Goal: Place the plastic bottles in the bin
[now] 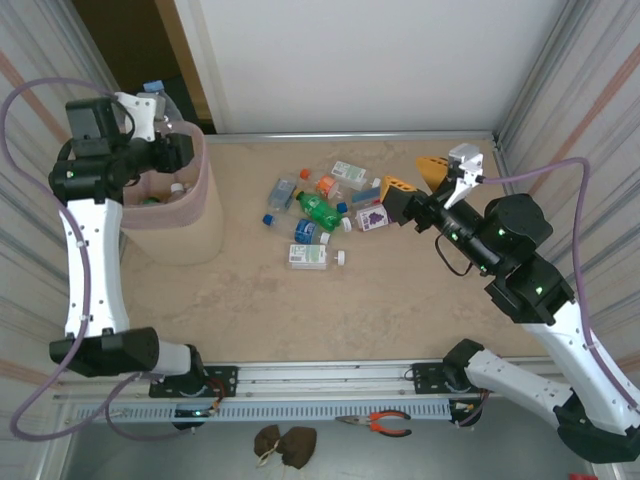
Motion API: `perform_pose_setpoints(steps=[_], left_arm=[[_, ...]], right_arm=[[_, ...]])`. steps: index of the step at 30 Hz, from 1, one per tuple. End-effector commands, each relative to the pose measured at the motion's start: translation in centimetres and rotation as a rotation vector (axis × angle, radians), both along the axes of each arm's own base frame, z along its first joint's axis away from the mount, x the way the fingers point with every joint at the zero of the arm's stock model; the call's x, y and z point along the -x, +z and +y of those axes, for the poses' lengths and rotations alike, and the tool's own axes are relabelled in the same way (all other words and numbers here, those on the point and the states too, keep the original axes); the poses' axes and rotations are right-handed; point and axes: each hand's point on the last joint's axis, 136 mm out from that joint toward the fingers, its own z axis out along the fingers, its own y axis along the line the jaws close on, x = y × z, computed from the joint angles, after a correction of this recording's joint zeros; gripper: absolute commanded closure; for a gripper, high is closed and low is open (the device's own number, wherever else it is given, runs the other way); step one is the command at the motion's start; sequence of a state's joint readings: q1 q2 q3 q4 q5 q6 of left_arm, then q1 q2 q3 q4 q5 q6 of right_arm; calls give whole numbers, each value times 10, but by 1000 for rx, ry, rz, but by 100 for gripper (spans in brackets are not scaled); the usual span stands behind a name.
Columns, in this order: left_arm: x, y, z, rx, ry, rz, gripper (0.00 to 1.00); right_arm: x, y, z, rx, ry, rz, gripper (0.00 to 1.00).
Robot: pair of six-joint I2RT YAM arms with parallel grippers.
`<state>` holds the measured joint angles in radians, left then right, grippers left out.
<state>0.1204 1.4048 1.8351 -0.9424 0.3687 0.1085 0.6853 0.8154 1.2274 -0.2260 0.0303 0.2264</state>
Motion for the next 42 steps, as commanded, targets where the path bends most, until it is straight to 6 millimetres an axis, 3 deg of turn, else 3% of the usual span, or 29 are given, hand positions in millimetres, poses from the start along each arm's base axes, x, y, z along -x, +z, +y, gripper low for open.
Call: perform_pose_setpoints(steps=[1,9,15,29,33,42], left_arm=[[3,-24,24,-109,50,113,44],[-8,-62,55,-168,108,256,44],[-13,-97,67,-189,112,365,42],[-12,-170,75,-192,98,622,36],[-13,-169,72,-174,92,609,31],[-18,-137,64,-134,86,505,22]], right_arm=[[-2,3,-5,7,-25,-17,21],[-7,-2,-5,18,-39,0,21],[-9,-3,-5,18,-42,7,21],[-10,-5,-3,20,-36,20,21],[-11,-6,-4,23,-39,21,21],[-11,-5,-6,21,-43,18,21]])
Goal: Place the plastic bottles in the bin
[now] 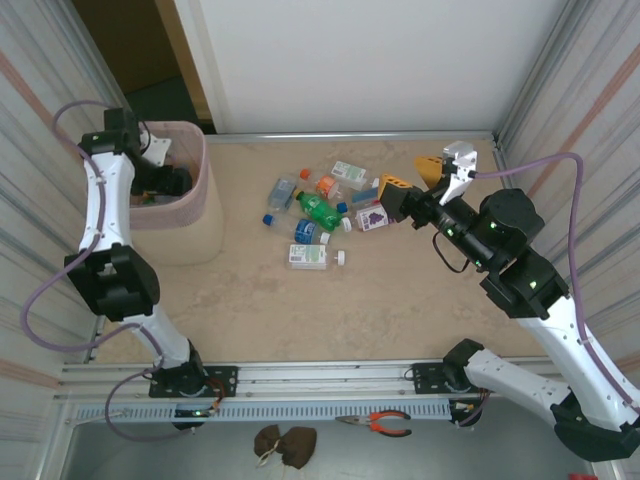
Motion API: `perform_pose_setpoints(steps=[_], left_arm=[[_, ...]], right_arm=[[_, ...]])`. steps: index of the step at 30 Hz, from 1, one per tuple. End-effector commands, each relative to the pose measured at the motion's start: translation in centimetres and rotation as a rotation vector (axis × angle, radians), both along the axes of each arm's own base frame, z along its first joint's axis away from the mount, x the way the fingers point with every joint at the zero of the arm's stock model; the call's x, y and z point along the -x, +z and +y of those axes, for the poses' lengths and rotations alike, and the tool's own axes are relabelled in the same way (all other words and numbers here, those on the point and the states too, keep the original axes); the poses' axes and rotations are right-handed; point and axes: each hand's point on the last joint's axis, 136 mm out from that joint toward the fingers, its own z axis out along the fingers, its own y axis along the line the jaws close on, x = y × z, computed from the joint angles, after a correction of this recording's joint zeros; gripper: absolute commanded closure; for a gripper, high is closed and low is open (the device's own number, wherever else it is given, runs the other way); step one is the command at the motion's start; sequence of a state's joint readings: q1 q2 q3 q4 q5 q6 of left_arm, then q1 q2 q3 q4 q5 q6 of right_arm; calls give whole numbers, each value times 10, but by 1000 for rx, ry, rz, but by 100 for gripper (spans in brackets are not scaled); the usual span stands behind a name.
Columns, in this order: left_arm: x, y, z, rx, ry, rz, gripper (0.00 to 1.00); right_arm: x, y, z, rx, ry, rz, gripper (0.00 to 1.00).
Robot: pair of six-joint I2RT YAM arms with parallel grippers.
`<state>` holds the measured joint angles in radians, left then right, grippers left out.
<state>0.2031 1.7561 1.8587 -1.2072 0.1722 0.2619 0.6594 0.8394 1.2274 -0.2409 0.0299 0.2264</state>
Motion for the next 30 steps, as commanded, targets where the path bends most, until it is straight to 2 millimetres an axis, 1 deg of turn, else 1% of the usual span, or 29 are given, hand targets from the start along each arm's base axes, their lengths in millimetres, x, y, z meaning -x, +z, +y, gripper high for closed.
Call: perform_pose_setpoints(steps=[1,6,12,19,25,27,30], left_arm=[[4,33,-6,23,-2,-89,22],[5,53,-14,59,-9,-156,22],[8,82,-25,108,-25,-251,22],[10,120,-50,237,-76,-381,24],[13,147,-78,357,-138,-488,26],[16,156,-93,366,-192,-528,26],[23,166,-123,358,-316,-578,26]], right_arm=[[0,5,-6,-2,-18,-12,21],[-1,4,-6,1,-22,-10,21],[-2,4,-7,2,-26,-6,21],[-3,3,-8,1,-29,2,21],[-2,4,-10,4,-32,6,21],[-1,5,-11,3,-32,5,21],[0,6,-12,-2,-33,4,21]])
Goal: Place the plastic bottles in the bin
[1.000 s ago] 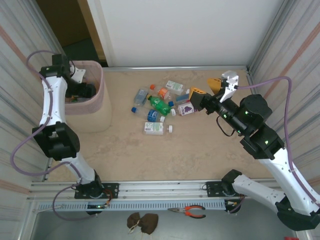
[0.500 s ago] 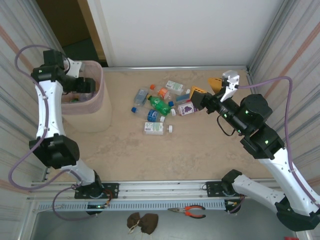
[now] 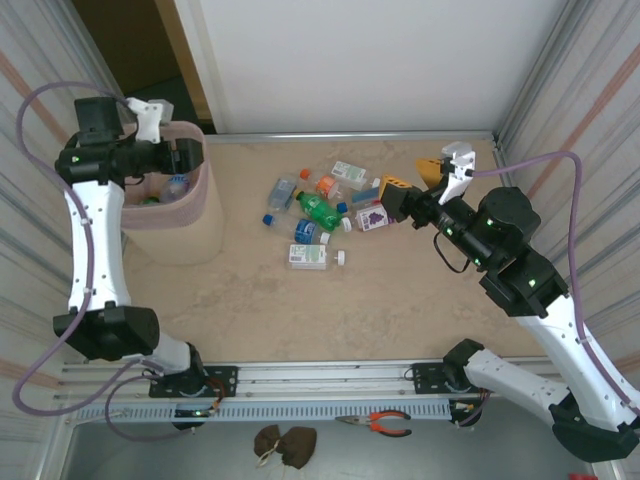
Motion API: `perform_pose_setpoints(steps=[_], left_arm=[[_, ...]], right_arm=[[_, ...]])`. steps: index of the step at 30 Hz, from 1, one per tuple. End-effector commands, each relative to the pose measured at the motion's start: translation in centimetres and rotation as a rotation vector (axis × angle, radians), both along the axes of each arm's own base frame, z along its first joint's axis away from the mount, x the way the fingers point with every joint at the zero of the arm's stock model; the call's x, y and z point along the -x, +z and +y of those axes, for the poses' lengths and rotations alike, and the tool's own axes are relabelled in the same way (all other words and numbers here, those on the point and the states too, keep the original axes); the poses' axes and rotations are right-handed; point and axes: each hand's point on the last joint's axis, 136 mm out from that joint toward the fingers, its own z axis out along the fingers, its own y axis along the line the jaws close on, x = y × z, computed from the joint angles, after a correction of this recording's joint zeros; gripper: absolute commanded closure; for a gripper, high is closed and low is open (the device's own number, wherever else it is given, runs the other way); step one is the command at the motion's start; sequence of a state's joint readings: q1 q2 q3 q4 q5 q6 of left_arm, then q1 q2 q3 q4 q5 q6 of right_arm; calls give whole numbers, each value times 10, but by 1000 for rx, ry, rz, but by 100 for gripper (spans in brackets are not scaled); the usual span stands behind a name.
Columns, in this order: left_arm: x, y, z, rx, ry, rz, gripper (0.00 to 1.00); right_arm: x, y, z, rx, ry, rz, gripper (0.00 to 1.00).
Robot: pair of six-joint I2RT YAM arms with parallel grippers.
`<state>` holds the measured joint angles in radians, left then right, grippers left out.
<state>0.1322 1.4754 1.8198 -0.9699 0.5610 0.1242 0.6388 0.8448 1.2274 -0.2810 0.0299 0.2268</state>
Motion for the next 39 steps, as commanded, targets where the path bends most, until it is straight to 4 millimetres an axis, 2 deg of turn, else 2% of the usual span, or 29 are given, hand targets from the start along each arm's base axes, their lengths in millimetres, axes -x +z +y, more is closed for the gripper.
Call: perform_pose_setpoints(steps=[1,5,9,13,17,21,25,31,35,39], left_arm=[[11,27,-41,4,-155,-132,26],[27,28,-88,-95,-327,-203,27],[44,12,-139,-214,-531,-247,27],[62,-18,-190,-319,-734,-265,27],[67,-50,-226,-420,-841,-232,27],[77,-97,-261,-562,-974,-173,27],[85,-145,-286,-717,-1076,-113,26],[85,-209,-310,-855,-1145,18,26],[78,-247,-319,-946,-1135,95,26],[72,-272,-330,-977,-1122,143,24]], right_arm=[[6,17,-9,-29,-12,-32,21],[7,17,-10,-33,-14,-28,21],[8,16,-12,-40,-20,-25,21],[9,16,-14,-44,-25,-24,21],[10,16,-17,-46,-36,-24,21],[12,18,-20,-46,-44,-29,21],[14,21,-23,-44,-49,-33,21],[17,23,-27,-43,-63,-40,21],[17,23,-29,-38,-67,-42,21],[15,22,-28,-28,-67,-41,21]])
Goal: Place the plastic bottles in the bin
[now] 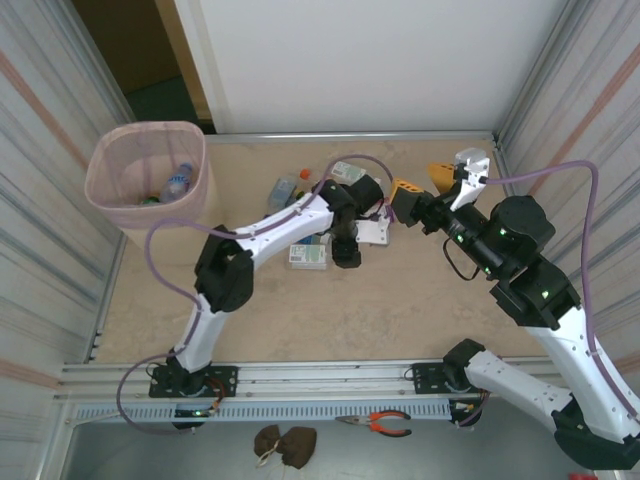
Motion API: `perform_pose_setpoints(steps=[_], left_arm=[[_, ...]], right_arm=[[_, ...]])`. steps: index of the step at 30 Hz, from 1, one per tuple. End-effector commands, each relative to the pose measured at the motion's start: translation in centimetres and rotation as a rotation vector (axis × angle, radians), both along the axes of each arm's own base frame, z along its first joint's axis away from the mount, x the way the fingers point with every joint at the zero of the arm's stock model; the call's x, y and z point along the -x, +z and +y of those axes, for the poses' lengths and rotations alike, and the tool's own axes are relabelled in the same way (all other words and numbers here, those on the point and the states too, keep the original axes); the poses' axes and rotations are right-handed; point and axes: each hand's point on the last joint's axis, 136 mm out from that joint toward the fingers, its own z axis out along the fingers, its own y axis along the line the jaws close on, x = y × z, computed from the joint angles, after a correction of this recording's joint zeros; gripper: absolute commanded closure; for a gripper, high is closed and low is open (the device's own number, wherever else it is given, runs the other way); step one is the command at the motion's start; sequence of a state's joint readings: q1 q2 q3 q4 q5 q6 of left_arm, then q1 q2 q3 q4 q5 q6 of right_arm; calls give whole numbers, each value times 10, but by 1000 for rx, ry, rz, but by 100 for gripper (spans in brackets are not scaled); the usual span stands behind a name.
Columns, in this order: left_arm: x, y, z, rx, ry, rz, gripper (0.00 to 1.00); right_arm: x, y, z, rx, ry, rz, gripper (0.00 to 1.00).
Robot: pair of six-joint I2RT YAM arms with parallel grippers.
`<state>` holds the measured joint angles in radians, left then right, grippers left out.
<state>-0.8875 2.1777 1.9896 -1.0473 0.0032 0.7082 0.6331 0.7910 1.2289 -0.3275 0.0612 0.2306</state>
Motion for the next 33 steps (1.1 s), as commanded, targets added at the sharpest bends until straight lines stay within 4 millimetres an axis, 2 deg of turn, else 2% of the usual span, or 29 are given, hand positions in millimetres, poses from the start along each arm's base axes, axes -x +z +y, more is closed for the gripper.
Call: perform_pose_setpoints(steps=[1,8,14,22,33], left_arm=[[-3,-10,2,-69,23,-8,24],[3,-52,6,-144,19,60,24],[7,-74,13,-194,29,91,27],[3,-80,21,-210,50,98,43],[-4,-80,34,-225,78,95,44]], right_arm=[[4,19,-11,-17,-32,-36,21],[2,16,-10,-13,-34,-30,21],[-1,13,-9,-9,-37,-22,21],[-1,12,-8,-15,-33,-17,21],[1,12,-9,-27,-32,-16,21]])
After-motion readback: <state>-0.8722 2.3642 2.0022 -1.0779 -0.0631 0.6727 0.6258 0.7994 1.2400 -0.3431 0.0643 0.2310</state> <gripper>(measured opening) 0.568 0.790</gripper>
